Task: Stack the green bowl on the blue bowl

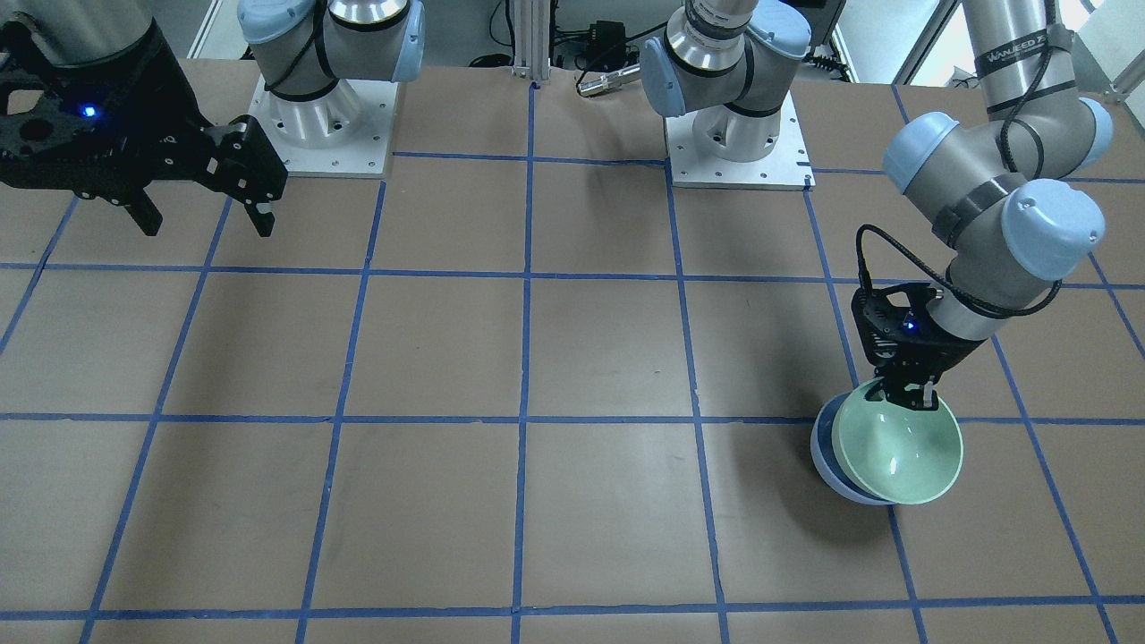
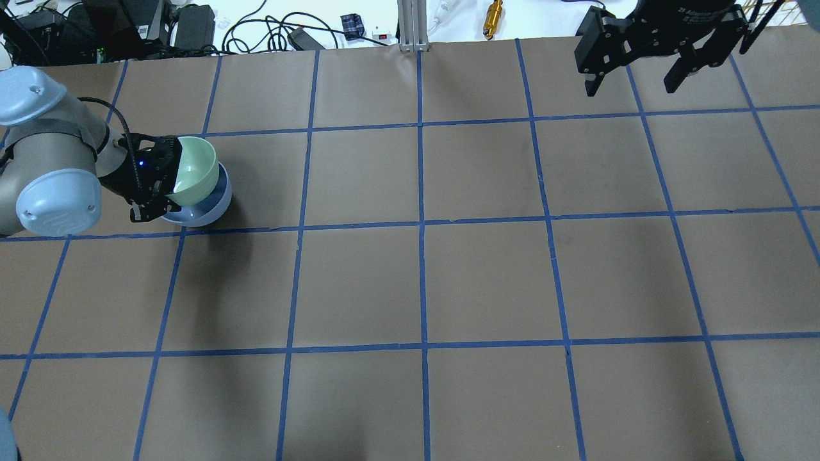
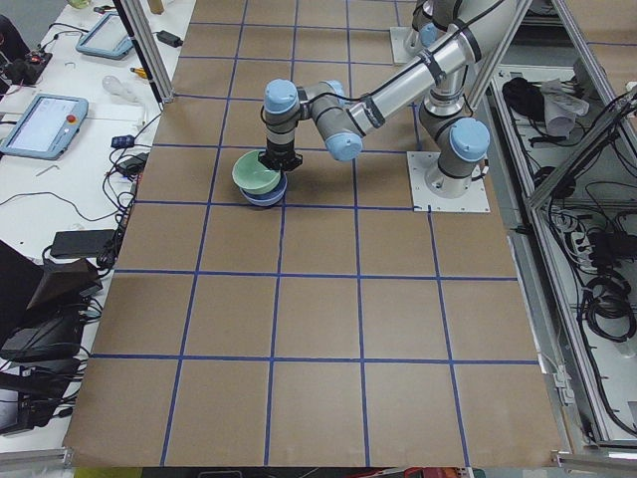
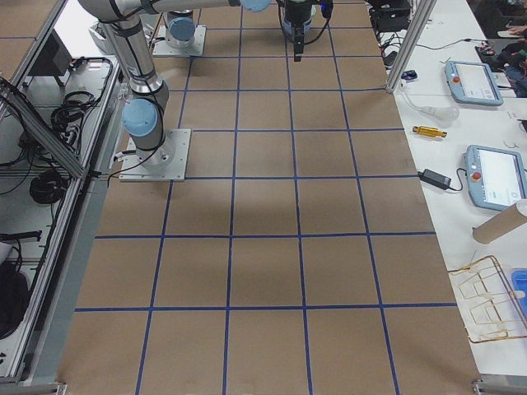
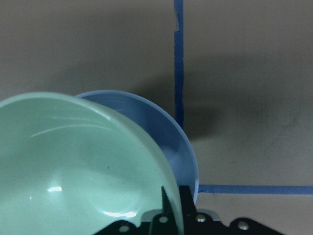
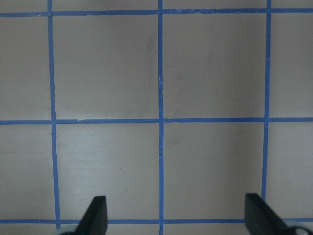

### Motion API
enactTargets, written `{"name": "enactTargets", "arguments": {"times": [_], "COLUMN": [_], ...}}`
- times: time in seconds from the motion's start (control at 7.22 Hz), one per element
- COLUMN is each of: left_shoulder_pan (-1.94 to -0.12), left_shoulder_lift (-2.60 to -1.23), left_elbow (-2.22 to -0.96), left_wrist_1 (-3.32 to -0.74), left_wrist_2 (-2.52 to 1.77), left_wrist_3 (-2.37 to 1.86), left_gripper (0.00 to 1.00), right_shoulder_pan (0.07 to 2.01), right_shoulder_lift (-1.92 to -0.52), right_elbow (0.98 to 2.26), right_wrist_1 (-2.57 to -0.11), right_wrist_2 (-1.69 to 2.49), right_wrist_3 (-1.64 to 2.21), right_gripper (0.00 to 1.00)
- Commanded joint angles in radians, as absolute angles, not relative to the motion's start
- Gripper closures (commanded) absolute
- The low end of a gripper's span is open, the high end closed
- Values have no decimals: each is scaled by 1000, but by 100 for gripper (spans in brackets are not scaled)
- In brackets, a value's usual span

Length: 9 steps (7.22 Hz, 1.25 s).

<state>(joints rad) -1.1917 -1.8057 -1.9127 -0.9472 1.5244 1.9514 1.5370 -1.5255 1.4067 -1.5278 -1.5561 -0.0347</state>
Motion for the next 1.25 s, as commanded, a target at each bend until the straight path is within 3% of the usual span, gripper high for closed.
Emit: {"name": "enactTargets", "arguments": {"times": [0.0,0.28,0.55,0.83,1.11], "left_shoulder_pan": [-1187,-1198,-1201,-1204,-1206], "left_shoulder_lift": [-1812,-1761,-1703,-1631,-1598], "left_elbow": [-1904,-1844,-1644,-1508,-1499], "left_wrist_1": [-957,-1070,-1423,-1621,-1675], "left_wrist_2": [1525,1528,1528,1548,1554], "left_wrist_3": [1941,1867,1721,1565,1326], "left_gripper": [0,0,0,0,0], "right_shoulder_pan": [1537,1537,1537,1537,1537], "right_shoulder_lift": [-1525,-1525,-1525,-1526,-1525], "right_elbow": [1407,1407,1407,1407,1407], "right_wrist_1": [-1528,-1528,-1528,-1528,-1528], "right_wrist_2": [-1557,-1557,-1557,-1555,-1557], "right_wrist_3": [-35,-35,-35,-34,-34], "right_gripper": [0,0,0,0,0]}}
